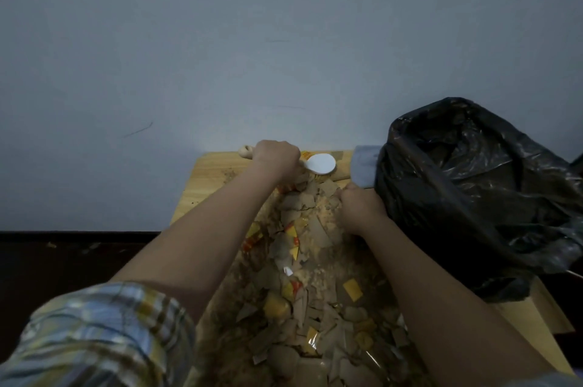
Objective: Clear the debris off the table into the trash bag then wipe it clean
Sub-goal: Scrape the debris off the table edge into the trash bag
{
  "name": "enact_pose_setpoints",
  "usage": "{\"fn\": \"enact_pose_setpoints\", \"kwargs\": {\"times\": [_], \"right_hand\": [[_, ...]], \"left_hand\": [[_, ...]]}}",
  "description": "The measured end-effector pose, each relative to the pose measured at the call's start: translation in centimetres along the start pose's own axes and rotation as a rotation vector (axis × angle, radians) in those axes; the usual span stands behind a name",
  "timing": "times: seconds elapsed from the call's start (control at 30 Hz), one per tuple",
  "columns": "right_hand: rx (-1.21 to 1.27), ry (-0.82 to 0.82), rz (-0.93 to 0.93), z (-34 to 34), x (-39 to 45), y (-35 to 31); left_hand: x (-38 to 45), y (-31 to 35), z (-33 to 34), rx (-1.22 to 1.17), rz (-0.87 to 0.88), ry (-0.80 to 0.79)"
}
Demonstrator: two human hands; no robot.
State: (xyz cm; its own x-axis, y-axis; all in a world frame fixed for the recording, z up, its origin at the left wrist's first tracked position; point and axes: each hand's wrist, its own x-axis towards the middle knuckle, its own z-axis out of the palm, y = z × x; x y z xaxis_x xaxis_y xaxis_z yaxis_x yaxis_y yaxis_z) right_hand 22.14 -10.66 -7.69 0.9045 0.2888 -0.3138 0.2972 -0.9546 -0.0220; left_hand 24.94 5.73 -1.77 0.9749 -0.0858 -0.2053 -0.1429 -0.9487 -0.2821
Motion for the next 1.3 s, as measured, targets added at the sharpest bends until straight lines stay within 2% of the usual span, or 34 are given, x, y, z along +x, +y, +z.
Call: {"fn": "enact_pose_setpoints", "kwargs": {"times": [0.17,0.43,0.63,0.77,1.03,1.3], "right_hand": [[0.102,0.053,0.034,-0.1,-0.6,-0.1],[0.271,0.031,0.040,0.1,-1.0,0.7],[0.336,0.027,0.048,0.5,-0.3,1.3],[0.301,0.028,0.039,0.8,-0.4,1.1],[0.307,0.024,0.040,0.6,-0.6,1.1],[0.287,0.050,0.070,0.1,-0.9,0.6]], "left_hand": [[-3.0,-1.3,0.3,-0.001,0.091,-0.035],[-4.8,-2.9,-0.5,-0.082,0.197,-0.164],[-2.2,-1.8,-0.6,-0.123,-0.021,0.123],[0.3,1.0,-0.1,-0.177,-0.108,0.145],[2.1,3.2,0.8,-0.130,-0.073,0.056],[-2.2,-1.0,-0.2,-0.028,0.060,-0.069]]}}
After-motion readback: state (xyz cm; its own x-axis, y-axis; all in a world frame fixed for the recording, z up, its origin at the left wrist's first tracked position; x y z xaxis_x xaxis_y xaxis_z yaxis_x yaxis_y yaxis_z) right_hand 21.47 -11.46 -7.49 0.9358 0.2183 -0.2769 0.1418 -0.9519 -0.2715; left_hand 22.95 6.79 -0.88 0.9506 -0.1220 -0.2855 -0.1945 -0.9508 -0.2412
